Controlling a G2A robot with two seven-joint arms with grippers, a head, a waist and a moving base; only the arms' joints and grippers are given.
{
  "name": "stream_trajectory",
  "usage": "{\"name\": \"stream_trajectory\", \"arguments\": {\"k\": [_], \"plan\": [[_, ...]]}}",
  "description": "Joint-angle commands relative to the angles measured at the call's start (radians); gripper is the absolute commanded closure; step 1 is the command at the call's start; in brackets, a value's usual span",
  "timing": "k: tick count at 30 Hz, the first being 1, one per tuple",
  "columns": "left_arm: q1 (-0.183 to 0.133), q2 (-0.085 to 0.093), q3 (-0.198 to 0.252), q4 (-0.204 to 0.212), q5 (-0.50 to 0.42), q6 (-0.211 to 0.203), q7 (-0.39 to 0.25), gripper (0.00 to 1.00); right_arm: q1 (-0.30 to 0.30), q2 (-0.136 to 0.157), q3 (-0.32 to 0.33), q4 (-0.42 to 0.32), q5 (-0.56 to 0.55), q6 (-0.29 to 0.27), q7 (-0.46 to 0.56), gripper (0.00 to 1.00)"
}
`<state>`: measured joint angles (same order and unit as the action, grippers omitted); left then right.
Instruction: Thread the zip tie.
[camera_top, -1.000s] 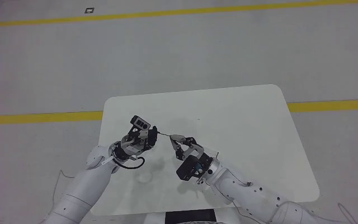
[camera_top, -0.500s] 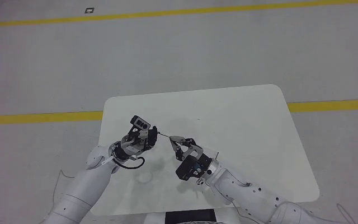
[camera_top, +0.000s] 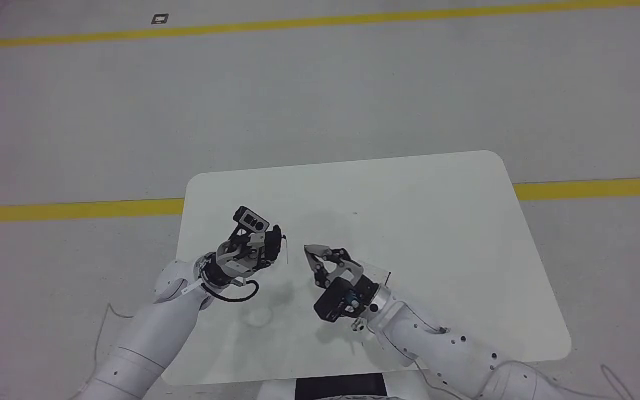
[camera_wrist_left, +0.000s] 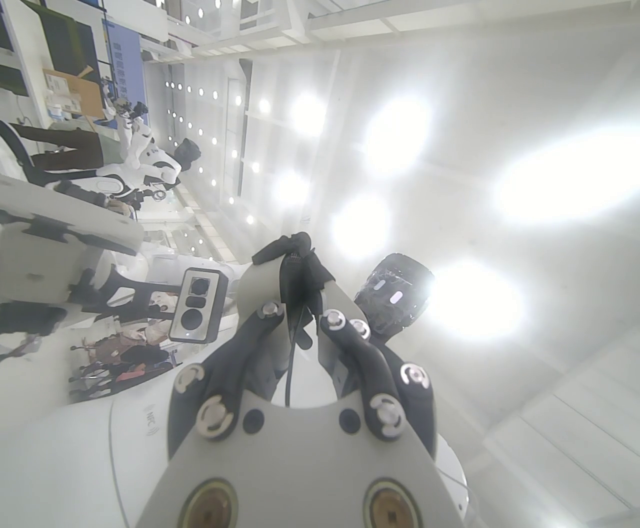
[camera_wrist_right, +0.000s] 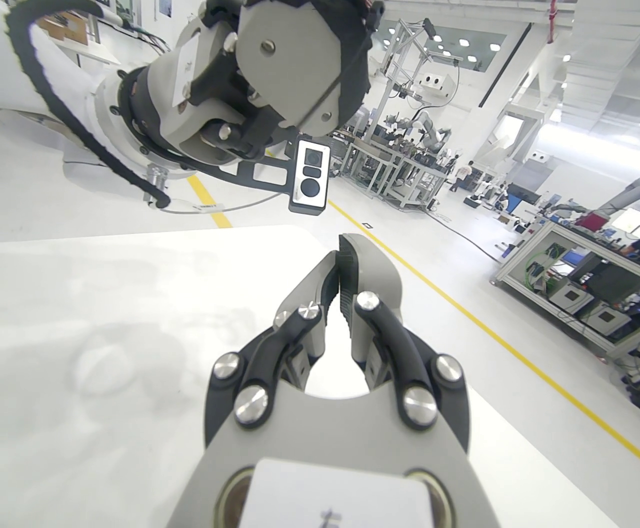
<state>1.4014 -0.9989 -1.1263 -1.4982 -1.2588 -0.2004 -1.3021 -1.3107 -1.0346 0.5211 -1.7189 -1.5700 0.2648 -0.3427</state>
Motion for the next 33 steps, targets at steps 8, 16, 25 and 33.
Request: {"name": "stream_trajectory", "arguments": {"k": [8, 16, 25, 33], "plan": [[0.000, 0.000, 0.000, 0.000, 0.000, 0.000, 0.000, 1.00, -0.037, -0.008, 0.023, 0.037, 0.015, -0.015, -0.010, 1.00], [0.000, 0.000, 0.000, 0.000, 0.000, 0.000, 0.000, 1.00, -0.067, -0.019, 0.051, 0.061, 0.046, -0.029, -0.034, 0.00], [0.000, 0.000, 0.000, 0.000, 0.000, 0.000, 0.000, 1.00, -0.067, -0.019, 0.051, 0.061, 0.046, -0.029, -0.034, 0.00], [0.000, 0.000, 0.000, 0.000, 0.000, 0.000, 0.000, 1.00, -0.104, -0.007, 0.130, 0.020, 0.086, -0.062, -0.056, 0.00]]}}
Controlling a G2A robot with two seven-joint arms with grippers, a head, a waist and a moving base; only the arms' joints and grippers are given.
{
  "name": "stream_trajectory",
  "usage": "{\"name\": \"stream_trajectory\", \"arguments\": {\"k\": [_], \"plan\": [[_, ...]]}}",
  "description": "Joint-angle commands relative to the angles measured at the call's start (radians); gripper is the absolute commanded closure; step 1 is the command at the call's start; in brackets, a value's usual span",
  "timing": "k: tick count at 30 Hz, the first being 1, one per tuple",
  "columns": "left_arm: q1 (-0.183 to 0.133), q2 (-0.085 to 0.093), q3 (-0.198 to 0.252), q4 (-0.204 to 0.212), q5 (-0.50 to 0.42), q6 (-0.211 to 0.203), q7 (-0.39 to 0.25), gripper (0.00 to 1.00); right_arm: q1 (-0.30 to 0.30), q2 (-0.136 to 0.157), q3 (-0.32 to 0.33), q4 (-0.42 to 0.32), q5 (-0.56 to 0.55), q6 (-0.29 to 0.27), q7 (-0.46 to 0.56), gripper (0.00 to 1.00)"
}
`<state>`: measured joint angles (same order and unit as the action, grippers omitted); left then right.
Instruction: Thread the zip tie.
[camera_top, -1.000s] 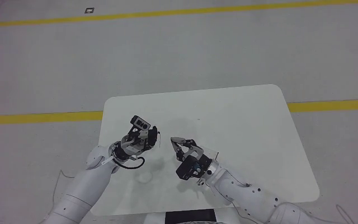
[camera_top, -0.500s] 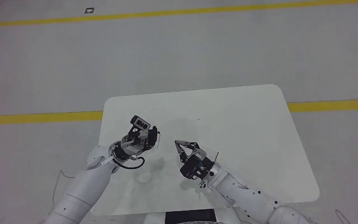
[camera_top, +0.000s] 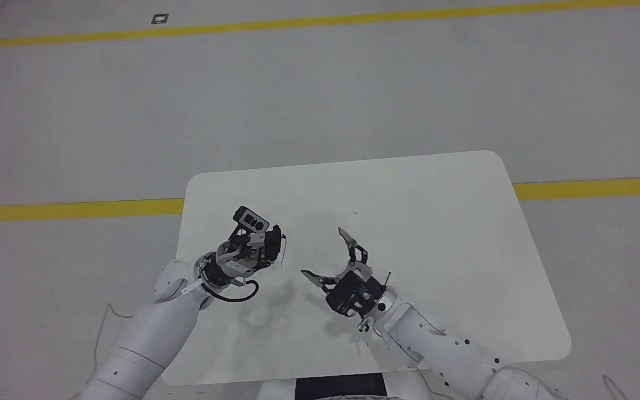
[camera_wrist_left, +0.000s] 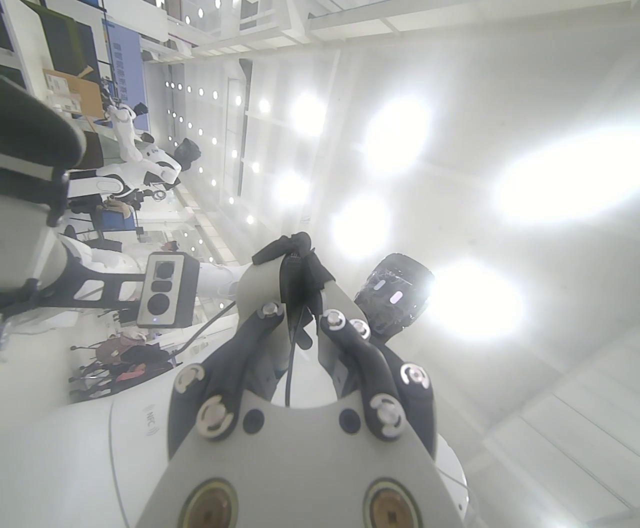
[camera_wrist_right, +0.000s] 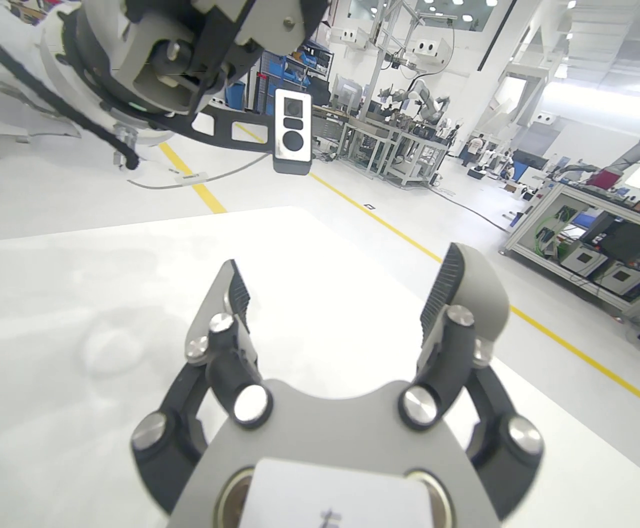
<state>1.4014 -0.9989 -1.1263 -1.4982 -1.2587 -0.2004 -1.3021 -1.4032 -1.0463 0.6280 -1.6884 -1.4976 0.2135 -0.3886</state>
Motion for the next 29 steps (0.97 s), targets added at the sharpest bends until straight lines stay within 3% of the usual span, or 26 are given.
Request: {"name": "stream_trajectory", "arguments": {"k": [1, 7, 14, 29], "plan": [[0.000, 0.000, 0.000, 0.000, 0.000, 0.000, 0.000, 1.00, -0.023, 0.010, 0.042, -0.018, 0.021, -0.017, -0.019, 0.00], [0.000, 0.000, 0.000, 0.000, 0.000, 0.000, 0.000, 1.00, -0.123, 0.047, 0.177, -0.092, 0.036, -0.047, -0.044, 0.00], [0.000, 0.000, 0.000, 0.000, 0.000, 0.000, 0.000, 1.00, -0.239, 0.068, 0.303, -0.180, 0.110, -0.035, -0.119, 0.00], [0.000, 0.000, 0.000, 0.000, 0.000, 0.000, 0.000, 1.00, -0.239, 0.068, 0.303, -0.180, 0.110, -0.035, -0.119, 0.00]]}}
